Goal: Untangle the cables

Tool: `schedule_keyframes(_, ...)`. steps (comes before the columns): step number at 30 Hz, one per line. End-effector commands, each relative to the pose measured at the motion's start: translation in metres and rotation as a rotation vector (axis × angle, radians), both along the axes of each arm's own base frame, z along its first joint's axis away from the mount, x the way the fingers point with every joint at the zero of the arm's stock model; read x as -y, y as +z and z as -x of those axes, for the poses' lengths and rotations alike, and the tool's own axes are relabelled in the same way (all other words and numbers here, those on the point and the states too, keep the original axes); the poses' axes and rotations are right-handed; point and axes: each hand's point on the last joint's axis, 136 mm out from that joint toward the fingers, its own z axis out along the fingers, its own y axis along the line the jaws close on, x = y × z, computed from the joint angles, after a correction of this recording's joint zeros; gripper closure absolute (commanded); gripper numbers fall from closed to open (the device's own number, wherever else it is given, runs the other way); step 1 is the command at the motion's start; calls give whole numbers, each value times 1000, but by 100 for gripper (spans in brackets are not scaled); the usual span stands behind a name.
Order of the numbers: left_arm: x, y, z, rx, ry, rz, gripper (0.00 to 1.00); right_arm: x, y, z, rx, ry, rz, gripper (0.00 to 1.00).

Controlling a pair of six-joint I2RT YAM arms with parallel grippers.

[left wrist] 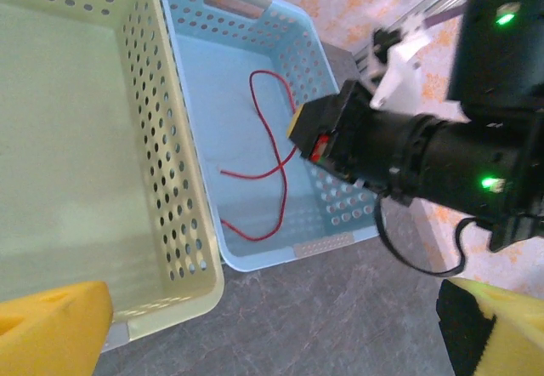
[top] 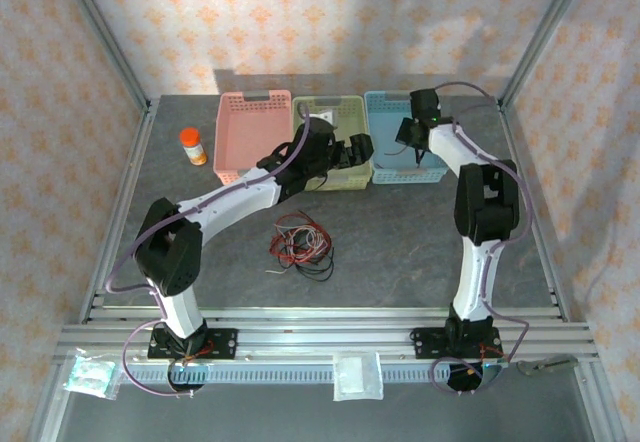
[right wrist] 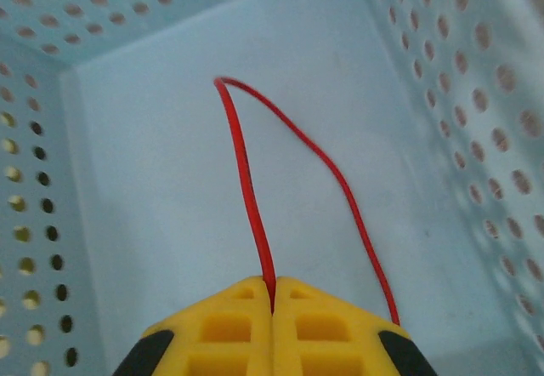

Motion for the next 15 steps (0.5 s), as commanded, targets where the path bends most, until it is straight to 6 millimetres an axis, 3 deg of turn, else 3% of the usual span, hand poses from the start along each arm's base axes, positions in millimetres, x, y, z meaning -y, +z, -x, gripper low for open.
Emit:
schedule_keyframes(1, 1, 1, -5, -3, 20, -12, 1, -15, 4, -2, -10, 36, -59, 89)
schedule_keyframes(9, -1, -2, -3, -9, 23, -21, 1, -20, 28, -9, 35, 53, -81, 65)
schedule_keyframes(15, -6, 2, -3, 1, 38, -36, 1, -24, 67, -10, 115, 87, -92, 47)
